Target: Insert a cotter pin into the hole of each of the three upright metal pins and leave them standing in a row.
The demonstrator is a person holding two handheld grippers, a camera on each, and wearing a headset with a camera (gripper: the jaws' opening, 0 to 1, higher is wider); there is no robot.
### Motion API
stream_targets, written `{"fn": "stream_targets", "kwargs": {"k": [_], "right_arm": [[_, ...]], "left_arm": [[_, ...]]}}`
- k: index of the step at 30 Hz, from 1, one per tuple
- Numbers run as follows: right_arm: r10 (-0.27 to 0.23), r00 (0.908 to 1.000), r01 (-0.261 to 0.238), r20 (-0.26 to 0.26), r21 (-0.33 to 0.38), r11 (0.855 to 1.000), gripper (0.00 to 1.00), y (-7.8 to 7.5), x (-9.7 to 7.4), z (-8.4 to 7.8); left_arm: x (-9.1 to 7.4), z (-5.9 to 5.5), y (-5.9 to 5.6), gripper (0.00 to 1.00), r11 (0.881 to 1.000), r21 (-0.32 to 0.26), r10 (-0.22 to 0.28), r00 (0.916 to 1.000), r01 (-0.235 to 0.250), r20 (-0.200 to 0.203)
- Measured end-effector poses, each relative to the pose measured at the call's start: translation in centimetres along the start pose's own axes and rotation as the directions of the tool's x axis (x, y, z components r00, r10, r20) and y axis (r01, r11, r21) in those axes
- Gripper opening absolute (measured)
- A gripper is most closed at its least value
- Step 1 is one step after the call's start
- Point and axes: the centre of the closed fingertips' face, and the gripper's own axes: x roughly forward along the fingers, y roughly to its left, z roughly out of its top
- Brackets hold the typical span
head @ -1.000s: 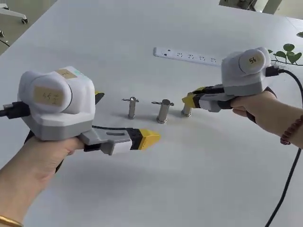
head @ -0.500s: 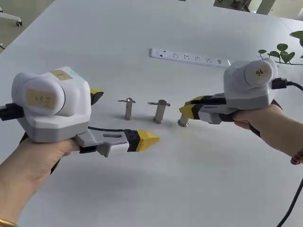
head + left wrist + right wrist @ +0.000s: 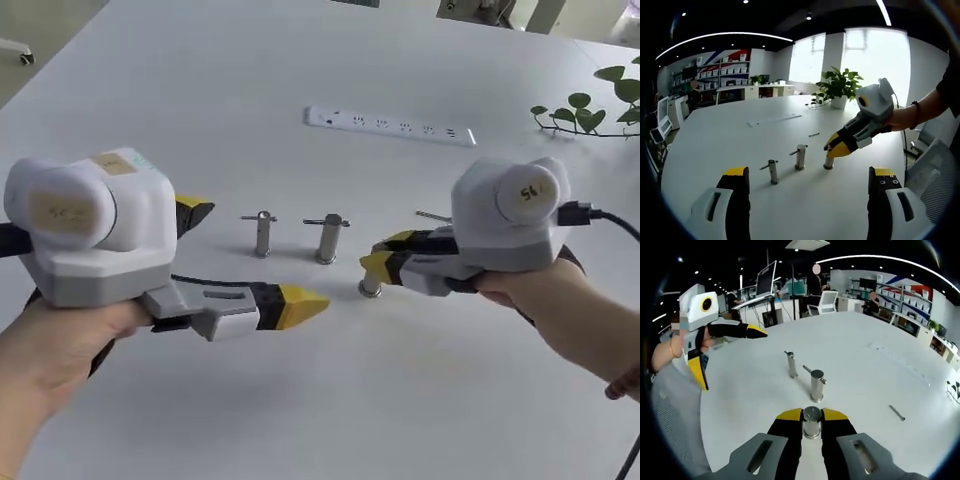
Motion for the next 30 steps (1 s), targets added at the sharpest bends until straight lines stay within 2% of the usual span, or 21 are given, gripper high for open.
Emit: {"fn": "stream_targets", "kwargs": {"k": [3, 5, 16, 18, 20, 23, 25, 26, 27, 30], "right_arm": [[-0.021, 0.9998, 0.021, 0.002, 0.023, 0.999, 0.08, -0.4, 0.3, -0.4], [-0.029, 0.9996, 0.029, 0.002, 0.039, 0.999, 0.08, 0.0, 0.3, -0.6], [-0.058, 0.9981, 0.058, 0.02, 0.043, 0.997, 0.08, 1.0, 0.2, -0.7], [-0.069, 0.9973, 0.068, 0.024, 0.046, 0.997, 0.08, 1.0, 0.2, -0.7], [-0.092, 0.995, 0.089, 0.038, 0.079, 0.993, 0.08, 0.9, 0.2, -0.7], [-0.106, 0.9933, 0.103, 0.046, 0.067, 0.992, 0.09, 1.0, 0.2, -0.7], [-0.111, 0.9924, 0.106, 0.055, 0.078, 0.991, 0.09, 1.0, 0.2, -0.7], [-0.115, 0.9912, 0.107, 0.065, 0.118, 0.987, 0.09, 0.9, 0.2, -0.7], [-0.113, 0.9913, 0.103, 0.068, 0.128, 0.986, 0.09, 0.9, 0.2, -0.7], [-0.126, 0.9897, 0.116, 0.069, 0.13, 0.985, 0.11, 0.9, 0.3, -0.7]], "left_arm": [[0.0, 0.0, 0.0, 0.99, 1.0, -0.003, -0.001, 1.0, 0.001, 0.0], [0.1, 0.1, 0.0, 0.99, 1.0, 0.0, 0.0, 1.0, 0.0, 0.0], [0.1, 0.0, 0.0, 0.99, 1.0, 0.007, 0.001, 1.0, -0.001, -0.009], [0.1, -0.1, 0.1, 0.99, 1.0, 0.006, 0.002, 0.9999, -0.002, -0.012], [0.2, -0.1, 0.0, 0.99, 1.0, 0.01, 0.0, 0.9999, 0.0, -0.017], [0.2, -0.1, -0.1, 0.99, 1.0, 0.012, -0.004, 0.9998, 0.004, -0.018], [0.2, -0.1, -0.2, 0.99, 1.0, 0.012, -0.006, 0.9998, 0.006, -0.018], [0.2, -0.1, -0.2, 0.99, 1.0, 0.012, -0.006, 0.9998, 0.006, -0.018], [0.2, -0.1, -0.2, 0.99, 1.0, 0.012, -0.006, 0.9998, 0.006, -0.017], [0.2, -0.1, -0.2, 0.99, 1.0, 0.011, -0.006, 0.9998, 0.006, -0.017]]}}
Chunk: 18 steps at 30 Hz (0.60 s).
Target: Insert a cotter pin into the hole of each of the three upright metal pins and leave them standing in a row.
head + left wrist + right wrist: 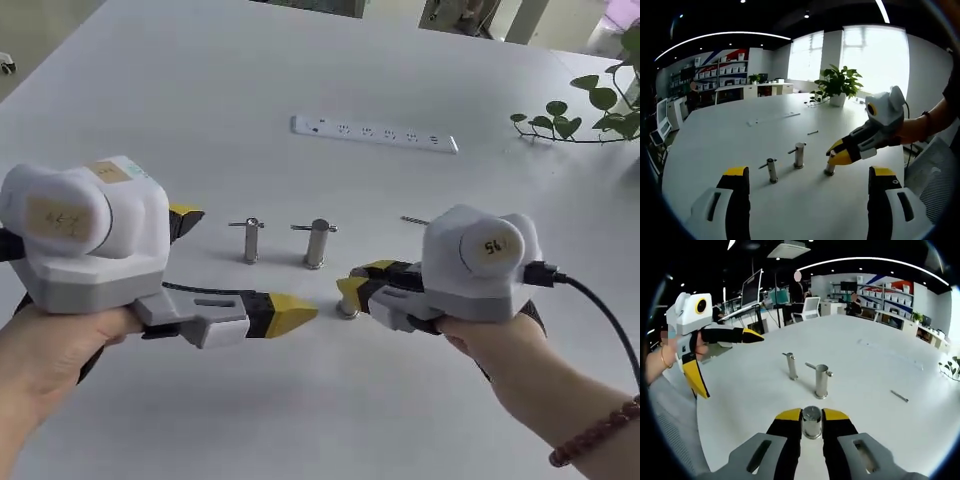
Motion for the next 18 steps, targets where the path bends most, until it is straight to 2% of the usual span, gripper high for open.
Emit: {"fn": "stream_targets", "kwargs": {"k": [3, 8, 15, 18], "right_arm": [[0.007, 0.9999, -0.007, 0.01, 0.045, 0.999, 0.15, 0.4, 0.1, 0.1], [0.006, 0.9999, -0.007, 0.013, 0.051, 0.999, 0.2, 0.7, -0.1, 0.1], [-0.009, 0.9995, 0.007, 0.031, 0.057, 0.998, 0.23, 0.2, -1.1, 0.6], [0.003, 0.9986, -0.01, 0.053, 0.141, 0.99, 0.22, 0.3, -1.8, 0.9]], "left_arm": [[0.0, 0.0, 0.1, 0.99, 1.0, 0.001, 0.004, 1.0, -0.004, -0.001], [-0.1, 0.0, 0.3, 0.99, 1.0, 0.01, 0.015, 0.9999, -0.015, -0.006], [-0.2, 0.3, 0.6, 0.99, 1.0, 0.006, 0.027, 0.9996, -0.027, -0.001], [-0.3, 0.1, 0.8, 0.99, 0.999, 0.007, 0.036, 0.9992, -0.035, -0.016]]}}
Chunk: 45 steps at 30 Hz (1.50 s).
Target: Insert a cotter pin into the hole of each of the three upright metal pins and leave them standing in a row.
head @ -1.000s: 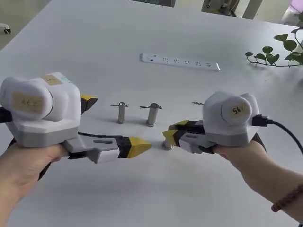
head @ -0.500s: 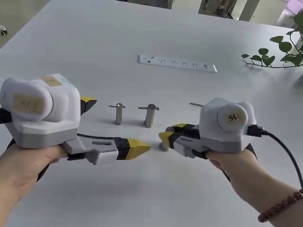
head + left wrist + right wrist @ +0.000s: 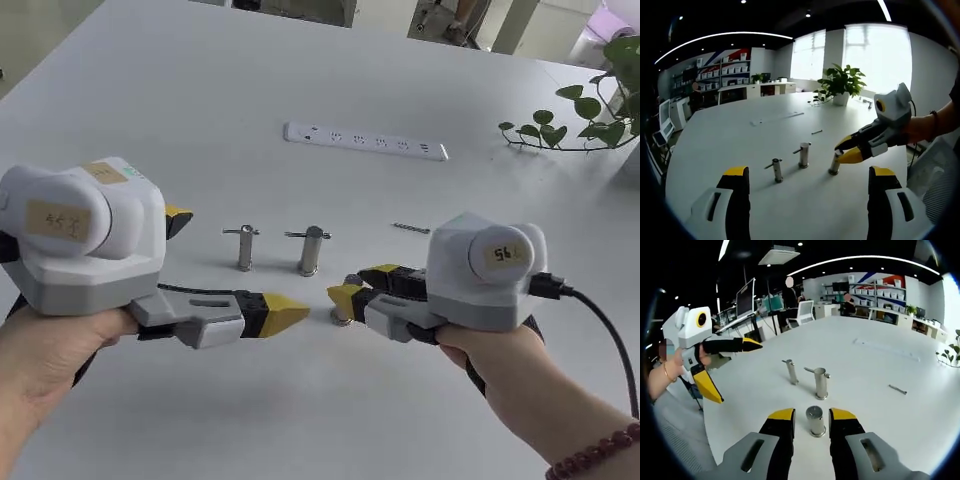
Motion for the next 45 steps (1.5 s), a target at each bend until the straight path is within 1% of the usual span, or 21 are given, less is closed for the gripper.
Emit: {"fn": "stream_targets", "kwargs": {"k": [3, 5, 8, 13, 15, 17, 19, 20, 22, 25, 26, 29, 30, 31, 32, 34, 37, 40, 41, 44, 45], "right_arm": [[-0.002, 1.0, 0.002, -0.004, 0.007, 1.0, 0.22, -0.3, -0.7, 0.2], [-0.004, 1.0, 0.004, 0.009, 0.02, 1.0, 0.22, -0.6, -1.2, 0.7], [-0.02, 0.9996, 0.019, 0.022, 0.019, 1.0, 0.21, -1.5, -2.1, 1.6], [-0.043, 0.999, 0.043, 0.01, 0.01, 0.999, 0.2, -3.6, -3.1, 2.2], [-0.037, 0.9993, 0.037, -0.008, -0.026, 0.999, 0.2, -4.2, -3.3, 2.3], [-0.026, 0.9987, 0.023, -0.044, -0.065, 0.998, 0.19, -4.7, -3.3, 2.2], [-0.039, 0.9974, 0.033, -0.061, -0.098, 0.995, 0.19, -5.3, -3.4, 2.2], [-0.051, 0.9959, 0.041, -0.075, -0.128, 0.991, 0.18, -5.9, -3.4, 2.3], [-0.048, 0.995, 0.035, -0.087, -0.141, 0.989, 0.18, -6.5, -3.3, 2.5], [-0.058, 0.9909, 0.035, -0.121, -0.185, 0.982, 0.18, -7.7, -3.2, 2.7], [-0.076, 0.9872, 0.044, -0.14, -0.217, 0.975, 0.17, -8.5, -3.0, 2.8], [-0.098, 0.9774, 0.05, -0.187, -0.247, 0.968, 0.16, -9.9, -2.5, 2.6], [-0.111, 0.9677, 0.047, -0.226, -0.273, 0.961, 0.15, -10.6, -2.4, 2.2], [-0.115, 0.9627, 0.041, -0.245, -0.288, 0.957, 0.16, -10.9, -2.2, 2.0], [-0.123, 0.9592, 0.043, -0.254, -0.3, 0.953, 0.16, -11.3, -2.0, 1.8], [-0.116, 0.9551, 0.033, -0.272, -0.291, 0.956, 0.15, -11.8, -1.5, 1.6], [-0.126, 0.9417, 0.019, -0.312, -0.325, 0.946, 0.14, -12.8, -0.8, 1.1], [-0.126, 0.9362, 0.01, -0.328, -0.334, 0.943, 0.13, -13.6, -0.2, 1.0], [-0.131, 0.9334, 0.009, -0.334, -0.343, 0.939, 0.13, -13.9, 0.0, 0.9], [-0.165, 0.9152, 0.006, -0.368, -0.397, 0.918, 0.11, -15.4, 0.6, 0.5], [-0.163, 0.9134, 0.0, -0.373, -0.399, 0.917, 0.11, -16.3, 1.4, 0.5]], "left_arm": [[-0.2, 0.2, 0.2, 0.99, 1.0, -0.02, 0.008, 0.9999, -0.007, 0.012], [-0.2, 0.1, 0.2, 0.99, 1.0, -0.023, 0.008, 0.9999, -0.008, 0.01], [-0.1, 0.0, 0.1, 0.99, 1.0, -0.025, 0.008, 0.9999, -0.008, 0.007], [-0.1, -0.3, 0.3, 0.99, 0.999, -0.024, 0.029, 0.9996, -0.029, 0.001], [-0.2, -0.1, 0.5, 0.99, 0.999, -0.028, 0.042, 0.999, -0.042, 0.011], [-0.4, 0.1, 0.7, 0.99, 0.998, -0.049, 0.048, 0.9982, -0.047, 0.034], [-0.5, 0.3, 0.8, 0.99, 0.998, -0.049, 0.053, 0.9978, -0.051, 0.039], [-0.5, 0.3, 0.8, 0.99, 0.998, -0.045, 0.056, 0.9976, -0.054, 0.041], [-0.6, 0.4, 0.9, 0.99, 0.998, -0.038, 0.059, 0.9973, -0.057, 0.043], [-0.6, 0.3, 1.0, 0.99, 0.998, -0.034, 0.063, 0.9974, -0.062, 0.036], [-0.6, 0.2, 1.1, 0.99, 0.997, -0.034, 0.068, 0.9971, -0.067, 0.033], [-0.7, 0.3, 1.5, 0.99, 0.996, -0.031, 0.088, 0.9957, -0.088, 0.029], [-0.7, 0.4, 1.6, 0.99, 0.995, -0.021, 0.098, 0.9947, -0.097, 0.031], [-0.8, 0.4, 1.7, 0.99, 0.995, -0.017, 0.1, 0.9945, -0.1, 0.031], [-0.8, 0.4, 1.7, 0.99, 0.995, -0.02, 0.1, 0.9944, -0.1, 0.031], [-0.8, 0.4, 1.6, 0.99, 0.995, -0.025, 0.096, 0.9948, -0.095, 0.034], [-0.9, 0.2, 1.7, 0.99, 0.995, -0.015, 0.099, 0.9949, -0.099, 0.021], [-0.9, 0.1, 1.9, 0.99, 0.995, -0.014, 0.102, 0.9946, -0.102, 0.019], [-1.0, 0.1, 2.0, 0.99, 0.995, -0.016, 0.103, 0.9944, -0.103, 0.021], [-1.0, 0.1, 2.1, 0.99, 0.995, -0.023, 0.103, 0.9944, -0.102, 0.024], [-0.9, 0.1, 2.1, 0.99, 0.995, -0.023, 0.102, 0.9945, -0.101, 0.023]]}}
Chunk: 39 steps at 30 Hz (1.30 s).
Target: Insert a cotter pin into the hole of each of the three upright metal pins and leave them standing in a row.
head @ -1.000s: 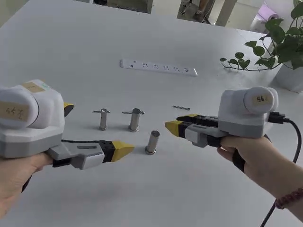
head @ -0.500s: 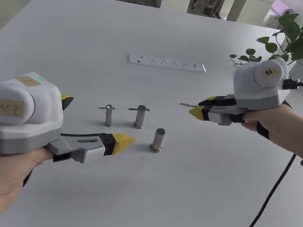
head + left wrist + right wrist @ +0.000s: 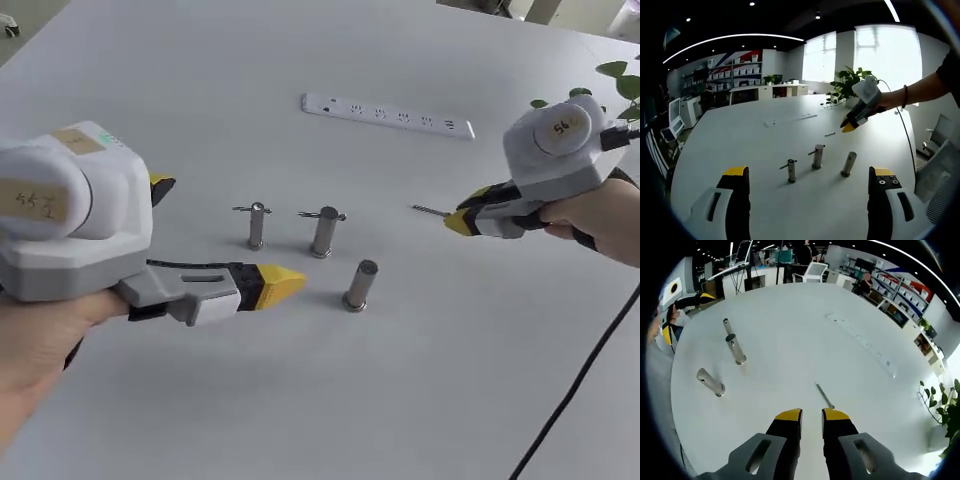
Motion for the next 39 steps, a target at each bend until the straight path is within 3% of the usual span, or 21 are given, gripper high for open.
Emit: {"fn": "stream_targets", "kwargs": {"k": [7, 11, 14, 19, 33, 39], "right_arm": [[0.023, 0.9995, -0.023, -0.023, -0.017, 1.0, 0.09, -1.2, 1.3, 0.4], [0.012, 0.9975, -0.018, -0.07, -0.078, 0.997, 0.08, -1.7, 1.6, -0.2], [0.026, 0.9959, -0.033, -0.087, -0.078, 0.996, 0.07, -2.1, 2.1, -0.4], [0.043, 0.9924, -0.053, -0.115, -0.086, 0.995, 0.0, -2.2, 2.5, -0.6], [0.079, 0.9805, -0.103, -0.18, -0.128, 0.986, 0.0, -2.5, 3.5, -1.2], [0.096, 0.9751, -0.132, -0.2, -0.173, 0.976, 0.01, -1.9, 3.7, -1.2]], "left_arm": [[-0.1, 0.2, -0.3, 0.99, 1.0, 0.006, -0.017, 0.9998, 0.017, 0.008], [-0.2, 0.3, -0.1, 0.99, 1.0, 0.002, -0.013, 0.9998, 0.013, 0.014], [-0.2, 0.3, -0.1, 0.99, 1.0, 0.004, -0.013, 0.9998, 0.013, 0.012], [0.0, 0.0, -0.2, 0.99, 1.0, 0.003, -0.02, 0.9998, 0.02, 0.001], [-0.1, -0.1, -0.1, 0.98, 1.0, -0.002, -0.021, 0.9998, 0.021, -0.002], [0.0, -0.2, -0.2, 0.97, 1.0, -0.003, -0.024, 0.9997, 0.024, -0.009]]}}
